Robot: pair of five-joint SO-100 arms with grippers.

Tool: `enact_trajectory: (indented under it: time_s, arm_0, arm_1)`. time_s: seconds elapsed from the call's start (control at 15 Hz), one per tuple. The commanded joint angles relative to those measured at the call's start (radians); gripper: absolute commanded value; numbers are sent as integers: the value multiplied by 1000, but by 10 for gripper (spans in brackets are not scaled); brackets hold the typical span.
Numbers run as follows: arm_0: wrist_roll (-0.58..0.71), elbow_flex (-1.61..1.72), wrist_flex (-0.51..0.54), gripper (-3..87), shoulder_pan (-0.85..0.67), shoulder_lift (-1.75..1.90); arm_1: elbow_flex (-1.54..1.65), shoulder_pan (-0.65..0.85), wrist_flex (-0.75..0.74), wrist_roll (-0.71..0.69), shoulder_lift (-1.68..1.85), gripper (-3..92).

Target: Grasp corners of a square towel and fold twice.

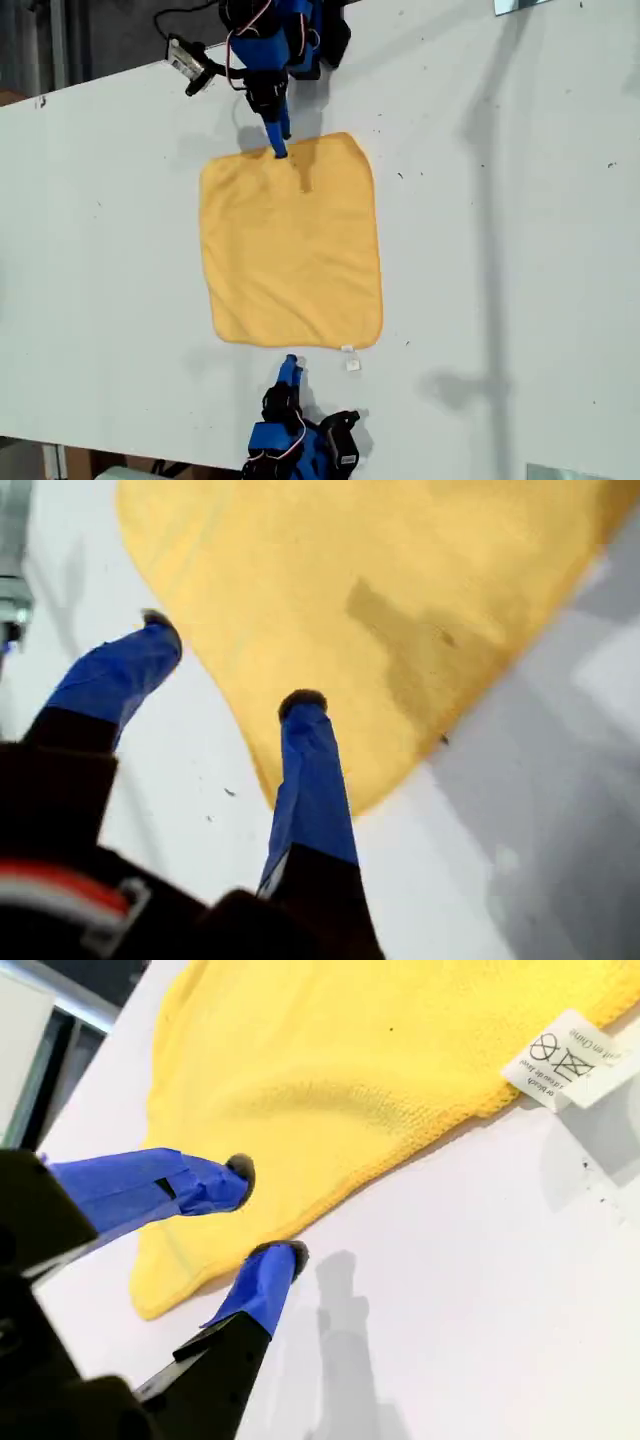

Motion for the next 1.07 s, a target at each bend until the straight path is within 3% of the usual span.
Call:
enact_trajectory:
  time_s: [0.0, 0.13, 0.2, 0.47, 0.8, 1.0]
  arm_0:
    - [5, 6, -17, 129, 9, 6]
    - [0, 6, -9, 123, 18, 6]
    - [-3, 6, -9, 121, 18, 6]
    - [-5, 6, -11, 118, 18, 6]
    - [-15, 8, -8, 114, 31, 6]
    - [-23, 8, -8, 111, 38, 6]
  arm_1:
    - [-391, -104, -117, -43, -920, 300]
    - [-465, -209, -83, -6, -1092, 306]
    - [-453, -255, -11, 43, -1063, 306]
    - [-347, -437, 31, 186, -1034, 316]
    - [-261, -584, -233, 301, -1112, 322]
    - [-285, -581, -336, 291, -1221, 309]
